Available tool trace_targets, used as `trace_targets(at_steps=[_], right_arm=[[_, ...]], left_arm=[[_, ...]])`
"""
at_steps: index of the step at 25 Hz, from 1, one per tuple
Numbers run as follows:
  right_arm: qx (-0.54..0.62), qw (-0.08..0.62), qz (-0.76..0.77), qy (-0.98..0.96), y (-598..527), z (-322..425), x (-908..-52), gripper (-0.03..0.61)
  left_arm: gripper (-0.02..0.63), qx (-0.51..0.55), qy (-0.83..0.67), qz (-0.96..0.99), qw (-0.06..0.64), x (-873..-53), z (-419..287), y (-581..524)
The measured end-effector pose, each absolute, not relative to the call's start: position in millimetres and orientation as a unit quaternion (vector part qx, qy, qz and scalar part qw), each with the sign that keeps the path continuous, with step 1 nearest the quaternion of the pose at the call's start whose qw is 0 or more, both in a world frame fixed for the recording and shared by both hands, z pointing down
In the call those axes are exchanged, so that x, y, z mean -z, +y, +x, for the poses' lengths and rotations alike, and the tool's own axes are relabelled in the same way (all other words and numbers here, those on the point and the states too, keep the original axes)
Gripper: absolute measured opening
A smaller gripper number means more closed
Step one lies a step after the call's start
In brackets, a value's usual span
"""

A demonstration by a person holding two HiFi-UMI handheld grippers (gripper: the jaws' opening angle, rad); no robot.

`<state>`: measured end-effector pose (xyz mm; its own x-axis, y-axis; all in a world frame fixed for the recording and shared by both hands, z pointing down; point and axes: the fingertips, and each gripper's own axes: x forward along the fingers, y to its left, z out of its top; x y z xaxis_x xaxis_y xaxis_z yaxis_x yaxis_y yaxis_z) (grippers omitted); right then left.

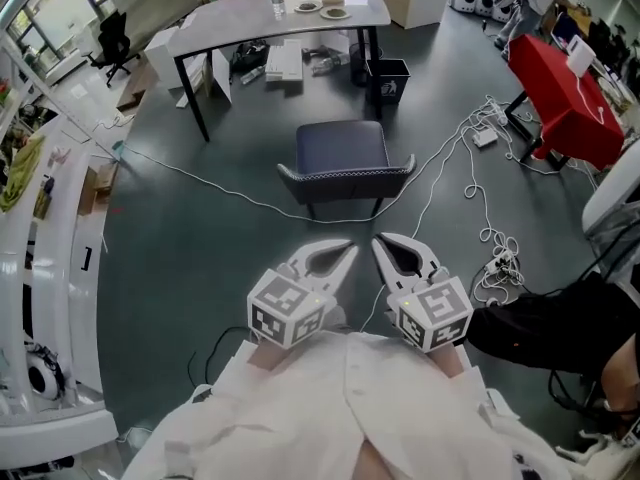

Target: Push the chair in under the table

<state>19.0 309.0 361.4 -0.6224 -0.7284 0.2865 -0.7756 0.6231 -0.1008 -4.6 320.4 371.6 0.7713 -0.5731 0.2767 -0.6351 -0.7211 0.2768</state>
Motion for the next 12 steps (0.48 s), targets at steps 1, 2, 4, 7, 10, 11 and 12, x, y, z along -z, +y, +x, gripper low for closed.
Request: trace_targets(at_steps=[1,2,4,7,10,11,12], right_arm=[[-0.108,0.108,0.424,-0.893,301,17,-362,0.034],[-0.108,0.107,0.426,-0.892,293,14,-364,0.034],[-0.113,0.108,0.427,-0.89,282,10,-369,0.034],[-0.128,0.116,0.428,-0.887,271,8,-381,0.034],[-0.137,0.121,0.43,-0.884,262,9,-386,0.034],[-0.138,0.121,0.43,-0.884,260,10,-387,0.034],[-0.139,0.121,0.431,-0.883,257,11,-388,0.034]], left_arm=[[0.014,-0.087,-0.325,0.924,0.18,-373,-7,313],[0.014,-0.088,-0.324,0.924,0.18,-375,-10,306],[0.014,-0.093,-0.322,0.924,0.186,-382,-13,295],[0.014,-0.1,-0.315,0.923,0.197,-392,-13,283],[0.014,-0.107,-0.313,0.921,0.204,-397,-13,273],[0.014,-0.109,-0.315,0.92,0.207,-399,-14,271],[0.014,-0.113,-0.317,0.918,0.209,-402,-14,268]])
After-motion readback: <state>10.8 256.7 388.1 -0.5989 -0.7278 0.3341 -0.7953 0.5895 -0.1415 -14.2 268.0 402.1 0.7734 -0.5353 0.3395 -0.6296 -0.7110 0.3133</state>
